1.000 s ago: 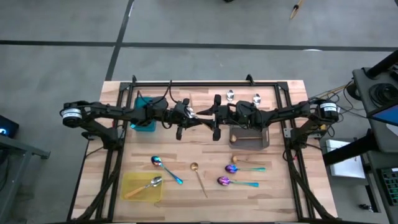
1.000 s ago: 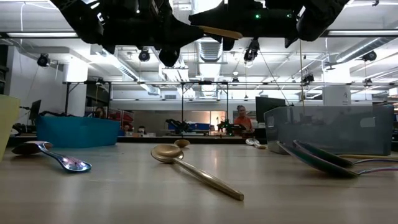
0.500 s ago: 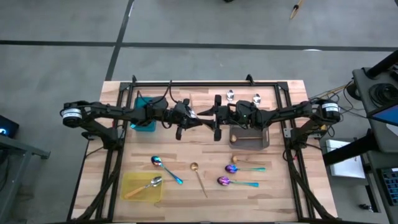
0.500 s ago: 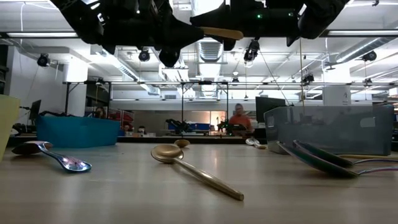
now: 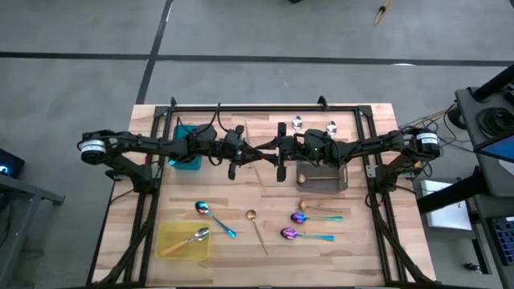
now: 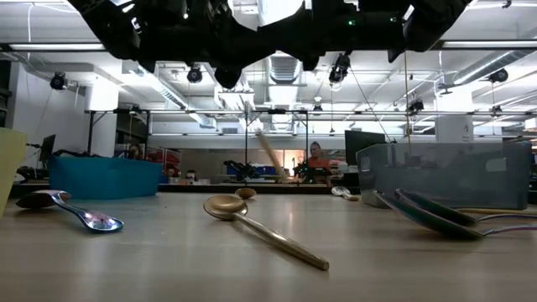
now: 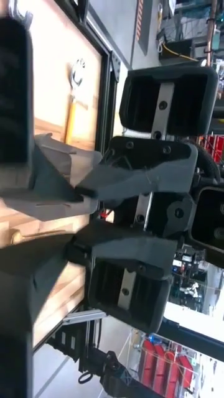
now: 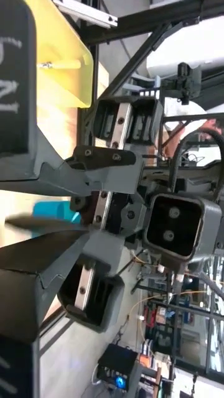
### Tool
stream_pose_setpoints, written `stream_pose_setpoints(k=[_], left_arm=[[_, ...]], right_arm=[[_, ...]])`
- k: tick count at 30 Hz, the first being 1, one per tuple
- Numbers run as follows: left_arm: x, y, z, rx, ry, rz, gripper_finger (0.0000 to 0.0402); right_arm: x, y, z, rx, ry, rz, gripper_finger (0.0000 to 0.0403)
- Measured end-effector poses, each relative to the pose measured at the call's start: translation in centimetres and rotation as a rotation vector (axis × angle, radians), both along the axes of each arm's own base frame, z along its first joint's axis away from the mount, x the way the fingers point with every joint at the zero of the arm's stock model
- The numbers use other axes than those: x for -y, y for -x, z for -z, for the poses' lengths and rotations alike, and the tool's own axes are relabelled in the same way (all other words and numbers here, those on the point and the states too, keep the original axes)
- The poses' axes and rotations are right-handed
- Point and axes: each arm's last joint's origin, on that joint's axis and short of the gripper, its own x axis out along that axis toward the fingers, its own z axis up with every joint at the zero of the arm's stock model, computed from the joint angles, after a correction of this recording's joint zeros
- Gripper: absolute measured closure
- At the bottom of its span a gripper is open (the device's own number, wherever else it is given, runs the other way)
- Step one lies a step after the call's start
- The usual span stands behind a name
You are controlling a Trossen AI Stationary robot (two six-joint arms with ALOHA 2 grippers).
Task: Sort silverware by color (type)
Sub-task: Put the yellow spoon into the yellow bin
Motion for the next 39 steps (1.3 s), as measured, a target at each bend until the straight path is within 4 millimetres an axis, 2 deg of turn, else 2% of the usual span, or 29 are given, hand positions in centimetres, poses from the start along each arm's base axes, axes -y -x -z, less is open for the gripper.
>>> stream_pose_setpoints(k=[1,3,8,11,14,16,18,22,24,29,34,39], left_arm=[[0.0,0.0,0.0,-0.002,-0.004,0.002,0.0371],[0.0,0.0,0.2,-0.021,-0.006,0.009,0.0390],[0.0,0.2,1.4,-0.154,0.009,0.001,0.0399],[0.1,0.7,2.8,-0.302,-0.041,0.019,0.0397],[0.3,1.2,4.3,-0.461,-0.056,0.037,0.0397],[0.3,1.7,5.6,-0.580,-0.052,0.017,0.0395],[0.3,2.1,6.9,-0.691,-0.063,0.002,0.0388],[0.5,2.4,8.4,-0.806,-0.069,0.017,0.0364],[0.4,2.5,9.1,-0.854,-0.089,-0.002,0.0346],[-0.1,2.4,10.6,-0.949,-0.199,-0.117,0.0300],[-0.2,2.2,11.9,-1.005,-0.239,-0.091,0.0265],[-0.2,2.0,12.6,-1.024,-0.265,-0.063,0.0255]], right_arm=[[0.0,0.0,0.0,-0.003,0.004,0.002,0.0315],[0.0,0.0,0.2,-0.016,0.003,0.003,0.0316],[0.3,0.2,1.0,-0.099,-0.087,0.069,0.0317],[0.3,0.4,1.8,-0.184,-0.143,0.096,0.0324],[0.2,0.9,3.8,-0.335,-0.193,0.127,0.0335],[0.3,1.0,3.7,-0.343,-0.198,0.137,0.0341],[0.3,1.0,3.2,-0.343,-0.208,0.141,0.0347],[0.2,1.3,4.3,-0.420,-0.221,0.143,0.0354],[0.2,1.2,3.8,-0.391,-0.220,0.141,0.0355],[0.2,1.0,3.2,-0.376,-0.199,0.134,0.0355],[0.3,0.7,2.6,-0.367,-0.184,0.128,0.0355],[0.3,0.7,2.8,-0.390,-0.174,0.126,0.0355]])
